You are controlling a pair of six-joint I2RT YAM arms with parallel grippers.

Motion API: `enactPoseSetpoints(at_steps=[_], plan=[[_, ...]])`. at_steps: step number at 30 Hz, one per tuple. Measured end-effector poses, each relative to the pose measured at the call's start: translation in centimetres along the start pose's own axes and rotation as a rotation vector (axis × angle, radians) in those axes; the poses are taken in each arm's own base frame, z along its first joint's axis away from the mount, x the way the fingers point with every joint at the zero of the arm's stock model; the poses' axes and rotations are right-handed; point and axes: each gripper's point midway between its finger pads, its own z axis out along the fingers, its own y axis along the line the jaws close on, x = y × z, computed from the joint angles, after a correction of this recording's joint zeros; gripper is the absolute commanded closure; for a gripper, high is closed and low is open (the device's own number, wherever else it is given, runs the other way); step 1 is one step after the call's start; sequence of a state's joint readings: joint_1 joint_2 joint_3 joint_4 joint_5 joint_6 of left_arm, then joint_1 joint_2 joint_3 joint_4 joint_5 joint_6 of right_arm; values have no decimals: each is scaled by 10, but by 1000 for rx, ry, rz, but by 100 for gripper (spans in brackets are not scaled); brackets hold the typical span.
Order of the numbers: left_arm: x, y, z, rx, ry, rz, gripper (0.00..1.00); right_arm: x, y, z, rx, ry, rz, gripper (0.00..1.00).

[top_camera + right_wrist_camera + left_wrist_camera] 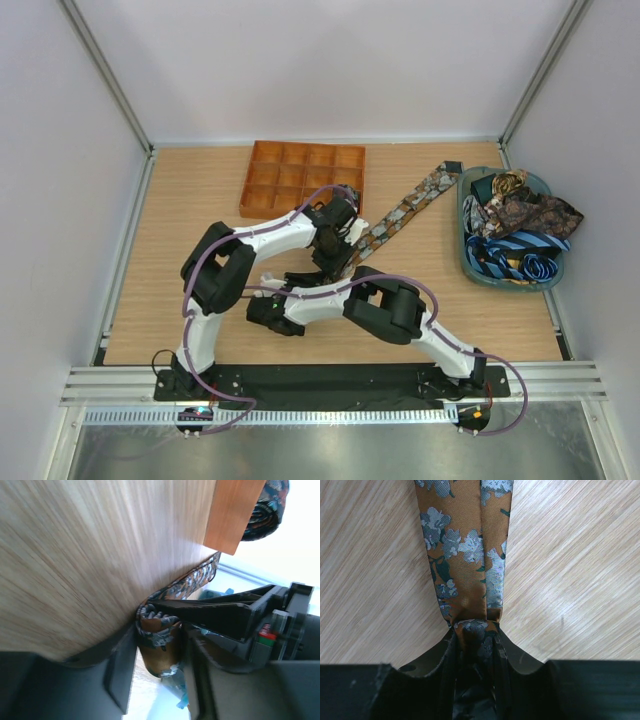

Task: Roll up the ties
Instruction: Roll the tie

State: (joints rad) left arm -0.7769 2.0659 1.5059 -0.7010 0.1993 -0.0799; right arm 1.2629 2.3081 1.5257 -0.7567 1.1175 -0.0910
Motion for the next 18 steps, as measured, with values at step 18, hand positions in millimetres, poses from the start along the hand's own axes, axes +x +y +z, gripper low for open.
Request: enactPoseSetpoints(at_steps=[18], plan=[[9,3,-5,-31,10,-11,44,3,5,2,-6,16,21,70]])
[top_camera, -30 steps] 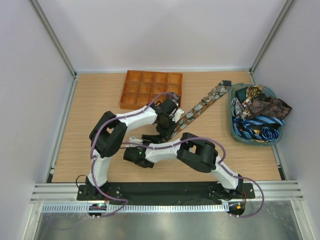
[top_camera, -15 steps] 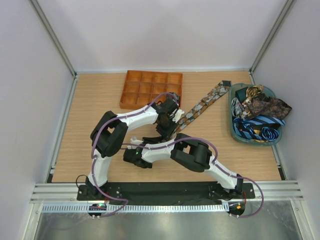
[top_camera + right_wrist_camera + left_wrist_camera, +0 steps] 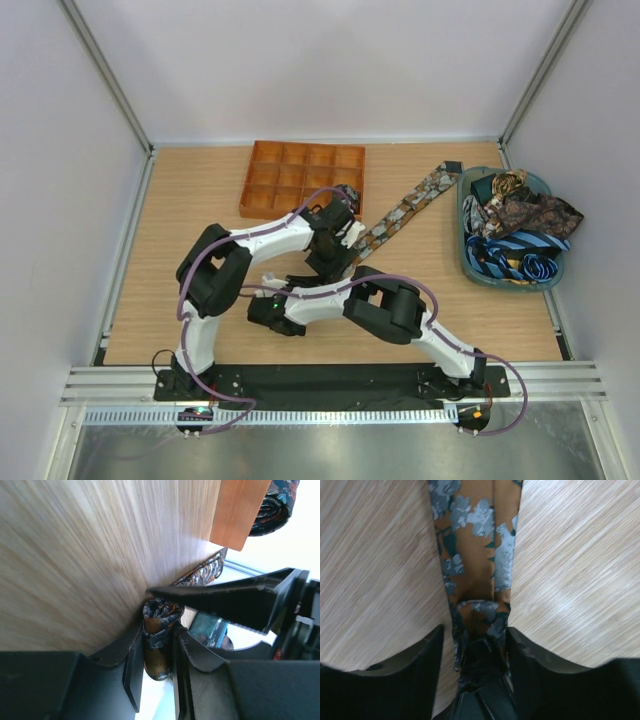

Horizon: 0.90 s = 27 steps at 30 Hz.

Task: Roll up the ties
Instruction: Roll the tie

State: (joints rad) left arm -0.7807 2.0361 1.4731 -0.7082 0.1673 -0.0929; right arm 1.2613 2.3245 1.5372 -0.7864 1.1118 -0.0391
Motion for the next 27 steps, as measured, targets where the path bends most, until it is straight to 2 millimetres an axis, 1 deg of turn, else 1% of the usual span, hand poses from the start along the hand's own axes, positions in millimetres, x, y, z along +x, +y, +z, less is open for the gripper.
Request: enactPoseSetpoints(at_steps=[2,4,7,10,11,15,18,19,20,22,24,27], plan=[[2,1,-3,-10,-5,-8,39,1,0,-1,-14,-9,10,70],[2,2,-7,-24,-18,-7,37,1,1,-3,-40,-21,23,70],[-2,3,-18,-53,-45,2,34,1,2,-7,-89,-38,50,71],[-14,6,-38,-88,-112,9,29,1,3,-10,-134,-57,81,70],[-19,6,-46,-97,-141,11,28,2,4,-11,-151,-63,91,71],[-42,5,-79,-123,-267,9,27,0,6,-16,-203,-85,123,71],[-65,5,-106,-148,-374,-4,23,-1,7,-19,-232,-102,145,71],[-73,5,-116,-157,-418,-13,19,-1,8,-20,-245,-110,157,71],[-78,7,-123,-170,-451,-22,1,-1,9,-22,-264,-118,167,71],[-89,11,-148,-206,-550,-54,0,-1,10,-26,-301,-137,190,71],[-90,17,-171,-240,-649,-101,0,-2,10,-29,-343,-157,221,71],[-79,29,-203,-287,-773,-180,0,-2,10,-33,-411,-191,274,71]])
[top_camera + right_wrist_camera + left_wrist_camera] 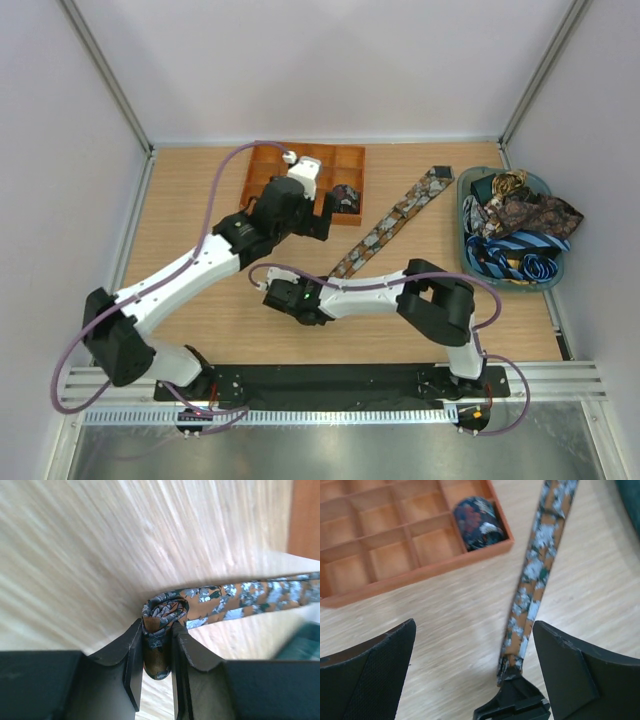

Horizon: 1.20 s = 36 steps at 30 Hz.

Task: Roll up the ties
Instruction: Roll the tie

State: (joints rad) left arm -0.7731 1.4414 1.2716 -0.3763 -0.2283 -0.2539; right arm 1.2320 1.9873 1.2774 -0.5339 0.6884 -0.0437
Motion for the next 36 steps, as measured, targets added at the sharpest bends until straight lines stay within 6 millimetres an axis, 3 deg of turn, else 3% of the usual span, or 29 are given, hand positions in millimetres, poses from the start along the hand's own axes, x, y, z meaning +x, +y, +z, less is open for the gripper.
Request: enactPoseSetpoints(at_steps=[7,12,18,25,36], plan=[[-14,53,-38,-161,-186,-205,0,0,1,-6,-177,-78,142,70],[-7,83,-53,-251,-251,-328,0,0,-1,-7,-298,-127,260,71],[10,99,-65,-304,-289,-385,0,2,-5,-7,-434,-193,395,70],[41,105,-60,-320,-265,-376,0,5,-15,-3,-611,-231,560,70],[89,70,-24,-120,-117,-228,0,9,-26,4,-914,-258,804,71]])
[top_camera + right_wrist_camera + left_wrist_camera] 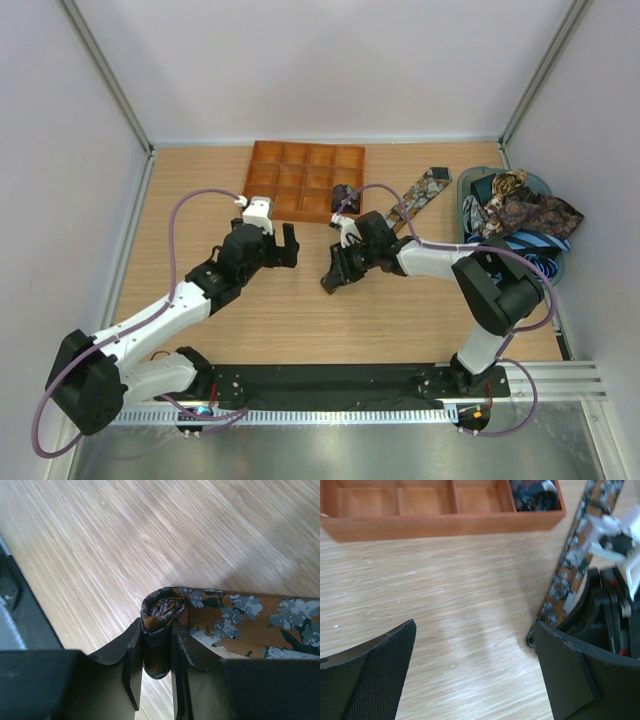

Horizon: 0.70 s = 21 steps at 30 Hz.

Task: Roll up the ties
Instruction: Roll the tie

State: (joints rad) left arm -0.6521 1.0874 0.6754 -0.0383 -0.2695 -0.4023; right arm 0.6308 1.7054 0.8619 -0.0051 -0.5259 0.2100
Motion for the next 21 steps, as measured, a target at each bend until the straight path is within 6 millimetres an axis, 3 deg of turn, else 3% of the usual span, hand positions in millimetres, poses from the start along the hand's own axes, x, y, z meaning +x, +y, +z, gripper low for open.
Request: enactPoseSetpoints(at_steps=[9,14,21], plan=[[36,-46,15,246,89,179,0,-1,-10,2,-147,2,159,73],[79,-74,16,379,158,362,0,0,-14,3,-195,15,220,73],[120,-72,35,417,252,504,0,-3,-15,4,-194,24,228,74]])
